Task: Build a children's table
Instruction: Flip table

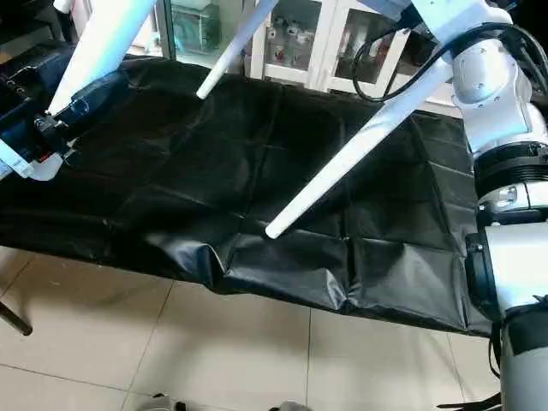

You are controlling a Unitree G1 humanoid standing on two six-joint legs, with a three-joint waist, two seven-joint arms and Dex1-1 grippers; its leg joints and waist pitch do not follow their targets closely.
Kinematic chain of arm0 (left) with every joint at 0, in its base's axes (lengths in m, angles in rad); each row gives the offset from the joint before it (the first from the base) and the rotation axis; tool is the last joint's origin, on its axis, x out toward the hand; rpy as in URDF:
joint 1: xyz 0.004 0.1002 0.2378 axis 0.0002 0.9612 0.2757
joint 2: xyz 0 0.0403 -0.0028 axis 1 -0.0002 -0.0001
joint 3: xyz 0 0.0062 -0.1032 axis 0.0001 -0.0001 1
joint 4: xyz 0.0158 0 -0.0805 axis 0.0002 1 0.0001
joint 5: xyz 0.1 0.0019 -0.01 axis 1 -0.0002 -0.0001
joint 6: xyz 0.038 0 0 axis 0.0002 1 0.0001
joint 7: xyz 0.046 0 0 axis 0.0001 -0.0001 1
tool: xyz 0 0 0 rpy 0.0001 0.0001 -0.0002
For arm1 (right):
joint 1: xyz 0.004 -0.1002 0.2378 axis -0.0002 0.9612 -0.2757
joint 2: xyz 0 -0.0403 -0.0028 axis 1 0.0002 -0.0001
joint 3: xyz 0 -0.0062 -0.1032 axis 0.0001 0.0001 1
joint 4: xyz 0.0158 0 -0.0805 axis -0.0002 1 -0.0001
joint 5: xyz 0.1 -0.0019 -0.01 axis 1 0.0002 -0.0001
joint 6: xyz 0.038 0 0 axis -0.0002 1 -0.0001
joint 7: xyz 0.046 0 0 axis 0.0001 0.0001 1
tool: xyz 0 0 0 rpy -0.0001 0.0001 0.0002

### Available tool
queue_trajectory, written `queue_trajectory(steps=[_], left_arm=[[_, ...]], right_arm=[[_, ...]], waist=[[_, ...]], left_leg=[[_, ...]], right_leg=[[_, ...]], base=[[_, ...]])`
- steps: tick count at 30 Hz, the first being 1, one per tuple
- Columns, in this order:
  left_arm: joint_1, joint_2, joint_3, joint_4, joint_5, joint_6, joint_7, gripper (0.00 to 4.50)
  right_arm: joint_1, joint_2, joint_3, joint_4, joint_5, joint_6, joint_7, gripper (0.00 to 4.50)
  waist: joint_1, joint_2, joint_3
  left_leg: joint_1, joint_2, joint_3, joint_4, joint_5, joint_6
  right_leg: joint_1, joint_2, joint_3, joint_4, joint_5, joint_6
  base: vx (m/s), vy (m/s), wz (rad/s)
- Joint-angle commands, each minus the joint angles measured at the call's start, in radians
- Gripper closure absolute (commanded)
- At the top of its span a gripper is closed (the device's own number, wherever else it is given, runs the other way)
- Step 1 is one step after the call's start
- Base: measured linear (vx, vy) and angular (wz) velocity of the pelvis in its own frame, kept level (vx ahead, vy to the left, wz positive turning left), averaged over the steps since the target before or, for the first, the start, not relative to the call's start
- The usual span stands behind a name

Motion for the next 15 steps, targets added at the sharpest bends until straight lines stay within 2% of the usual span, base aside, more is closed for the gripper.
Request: queue_trajectory(steps=[1, 3, 10, 12, 15], left_arm=[[-0.008, -0.009, 0.018, 0.017, 0.022, 0.002, 0.038, 2.75], [-0.011, -0.019, 0.018, 0.021, 0.024, -0.003, 0.044, 2.76], [-0.009, -0.042, 0.007, 0.031, 0.04, -0.026, 0.054, 2.78], [-0.006, -0.048, 0.005, 0.033, 0.041, -0.032, 0.051, 2.78], [-0.004, -0.058, 0.004, 0.038, 0.047, -0.038, 0.054, 2.78]], right_arm=[[-0.004, -0.018, 0.051, 0.011, -0.071, -0.005, 0.025, 3.04], [-0.004, -0.019, 0.053, 0.009, -0.07, -0.005, 0.024, 3.04], [0.0, -0.017, 0.04, -0.001, -0.052, -0.013, 0.038, 3.04], [0.002, -0.018, 0.04, -0.006, -0.053, -0.011, 0.036, 2.48], [0.003, -0.019, 0.038, -0.011, -0.051, -0.013, 0.037, 2.28]], waist=[[-0.006, -0.004, -0.068], [-0.006, -0.006, -0.069], [-0.006, -0.003, -0.069], [-0.006, -0.004, -0.069], [-0.008, -0.003, -0.068]], left_leg=[[0.017, 0.035, -0.008, -0.077, -0.203, -0.075], [0.016, 0.035, -0.008, -0.076, -0.196, -0.074], [0.017, 0.035, -0.008, -0.076, -0.201, -0.074], [0.016, 0.035, -0.009, -0.077, -0.204, -0.074], [0.013, 0.035, -0.01, -0.077, -0.205, -0.075]], right_leg=[[0.046, -0.054, 0.038, -0.063, -0.255, -0.132], [0.047, -0.053, 0.038, -0.062, -0.243, -0.133], [0.047, -0.054, 0.038, -0.063, -0.244, -0.135], [0.047, -0.053, 0.038, -0.062, -0.245, -0.135], [0.049, -0.052, 0.038, -0.063, -0.247, -0.133]], base=[[0.0, 0.0, 0.0], [0.0, 0.0, 0.0], [0.0, 0.0, 0.0], [0.0, 0.0, 0.0], [0.0, 0.0, 0.0]])
